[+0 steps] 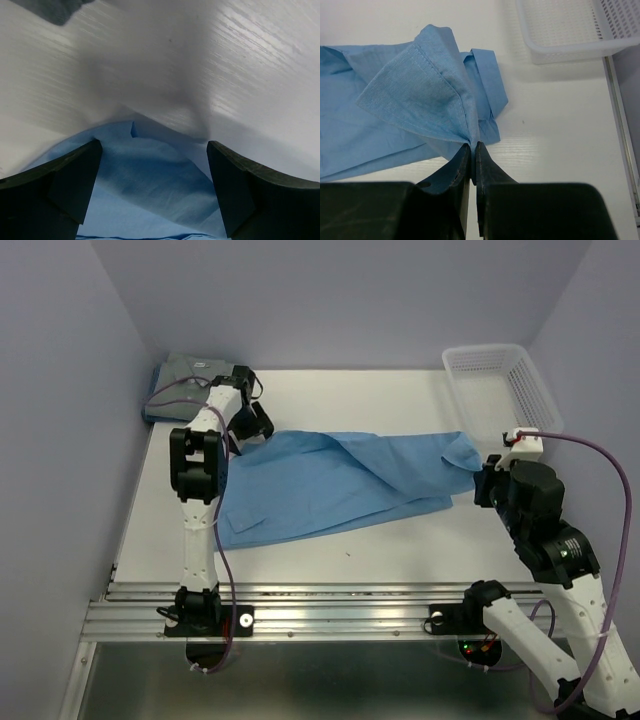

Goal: Fold and stack the long sleeve shirts
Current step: Fold the shirt

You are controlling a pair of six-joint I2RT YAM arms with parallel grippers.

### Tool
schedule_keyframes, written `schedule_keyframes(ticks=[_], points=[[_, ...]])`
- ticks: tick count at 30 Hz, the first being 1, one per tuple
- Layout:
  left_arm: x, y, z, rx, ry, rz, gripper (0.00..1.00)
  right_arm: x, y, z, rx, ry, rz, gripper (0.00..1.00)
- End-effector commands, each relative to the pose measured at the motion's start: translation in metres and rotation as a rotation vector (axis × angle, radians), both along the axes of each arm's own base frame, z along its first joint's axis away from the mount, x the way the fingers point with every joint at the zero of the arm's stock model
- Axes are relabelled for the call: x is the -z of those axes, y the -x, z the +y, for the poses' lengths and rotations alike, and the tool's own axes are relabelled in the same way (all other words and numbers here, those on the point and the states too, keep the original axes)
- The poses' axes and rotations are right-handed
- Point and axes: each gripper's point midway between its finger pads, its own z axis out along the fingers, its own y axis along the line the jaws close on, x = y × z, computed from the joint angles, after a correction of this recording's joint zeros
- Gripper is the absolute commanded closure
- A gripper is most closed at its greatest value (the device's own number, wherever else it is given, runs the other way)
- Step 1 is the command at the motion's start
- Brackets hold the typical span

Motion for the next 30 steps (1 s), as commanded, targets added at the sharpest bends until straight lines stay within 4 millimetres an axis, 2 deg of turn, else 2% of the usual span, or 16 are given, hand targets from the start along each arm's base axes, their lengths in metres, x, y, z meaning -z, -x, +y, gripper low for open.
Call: schedule_keyframes(ticks=[1, 3, 4, 5, 8, 11, 15, 16, 19, 20, 22, 23, 26, 27, 28, 30], points=[[-0.011, 0.011, -0.011, 0.046, 0.017, 0.011, 0.02, -0.014, 0.001, 0.001, -0.017, -0.004, -0.059, 0.99], [-0.013, 0.017, -0.015, 0.067, 0.021, 0.003, 0.19, -0.016, 0.002, 0.001, -0.017, -0.006, -0.066, 0.99], [-0.015, 0.017, -0.015, 0.073, 0.022, -0.006, 0.44, -0.015, 0.003, 0.001, -0.017, -0.006, -0.066, 0.99], [-0.017, 0.018, -0.012, 0.072, 0.012, -0.010, 0.99, -0.016, 0.003, 0.001, -0.019, -0.008, -0.071, 0.99], [-0.035, 0.014, 0.002, 0.026, -0.068, -0.050, 1.00, -0.016, 0.004, 0.001, -0.022, -0.010, -0.072, 0.99], [-0.062, 0.005, 0.011, -0.013, -0.113, -0.104, 1.00, -0.017, 0.004, 0.000, -0.019, -0.008, -0.075, 0.99], [-0.111, -0.005, 0.019, -0.091, -0.143, -0.234, 1.00, -0.016, 0.003, 0.000, -0.016, -0.005, -0.069, 0.99], [-0.129, -0.005, 0.021, -0.107, -0.145, -0.275, 1.00, -0.016, 0.002, 0.000, -0.014, -0.006, -0.070, 0.99], [-0.158, 0.001, 0.035, -0.191, -0.195, -0.337, 1.00, -0.016, 0.003, -0.002, -0.001, -0.005, -0.071, 0.99], [-0.163, 0.006, 0.046, -0.252, -0.239, -0.342, 1.00, -0.016, 0.003, -0.003, 0.003, -0.005, -0.071, 0.99], [-0.167, 0.018, 0.054, -0.304, -0.264, -0.337, 1.00, -0.018, 0.004, -0.004, 0.008, -0.006, -0.075, 0.99], [-0.158, 0.027, 0.061, -0.350, -0.301, -0.316, 1.00, -0.017, 0.004, -0.005, 0.012, -0.003, -0.074, 0.99], [-0.154, 0.044, 0.072, -0.469, -0.335, -0.321, 1.00, -0.017, 0.003, -0.005, 0.014, -0.003, -0.072, 0.99], [-0.140, 0.053, 0.074, -0.473, -0.351, -0.296, 1.00, -0.018, 0.003, -0.004, 0.010, -0.003, -0.072, 0.99], [-0.140, 0.054, 0.075, -0.477, -0.340, -0.304, 1.00, -0.016, 0.003, -0.004, 0.010, 0.001, -0.065, 0.99], [-0.123, 0.060, 0.072, -0.447, -0.334, -0.266, 1.00, -0.015, 0.001, -0.004, 0.008, 0.004, -0.059, 0.99]])
